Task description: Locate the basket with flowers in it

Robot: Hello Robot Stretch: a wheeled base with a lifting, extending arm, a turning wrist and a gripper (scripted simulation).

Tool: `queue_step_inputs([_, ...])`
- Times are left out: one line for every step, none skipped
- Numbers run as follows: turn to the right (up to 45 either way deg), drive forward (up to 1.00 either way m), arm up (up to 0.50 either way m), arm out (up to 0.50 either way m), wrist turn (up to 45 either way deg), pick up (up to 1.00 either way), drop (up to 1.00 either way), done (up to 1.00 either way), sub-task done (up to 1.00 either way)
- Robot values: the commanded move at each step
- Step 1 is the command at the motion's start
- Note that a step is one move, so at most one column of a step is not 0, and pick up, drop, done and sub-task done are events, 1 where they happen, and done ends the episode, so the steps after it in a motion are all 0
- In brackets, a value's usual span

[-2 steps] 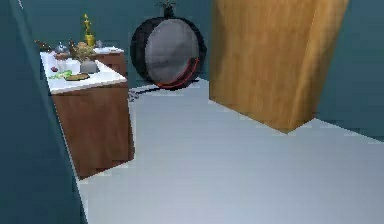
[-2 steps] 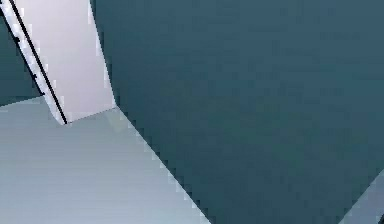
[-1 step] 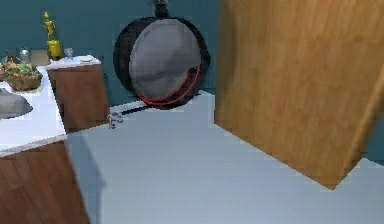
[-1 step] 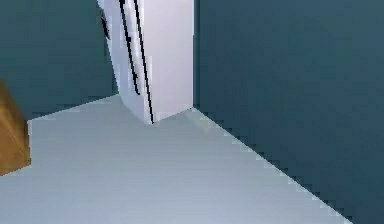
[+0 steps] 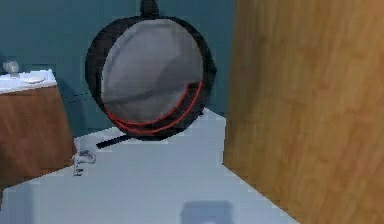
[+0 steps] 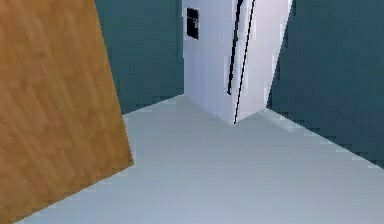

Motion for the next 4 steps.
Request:
queue_step_inputs([-30.0, 0.0, 0.0, 0.0, 0.0, 0.0, 0.0, 0.0, 0.0])
queue_step_inputs([0.0, 0.15, 0.0, 0.0, 0.0, 0.0, 0.0, 0.0, 0.0])
queue_step_inputs([-6.0, 0.0, 0.0, 0.0, 0.0, 0.0, 0.0, 0.0, 0.0])
queue_step_inputs([0.0, 0.1, 0.0, 0.0, 0.0, 0.0, 0.0, 0.0, 0.0])
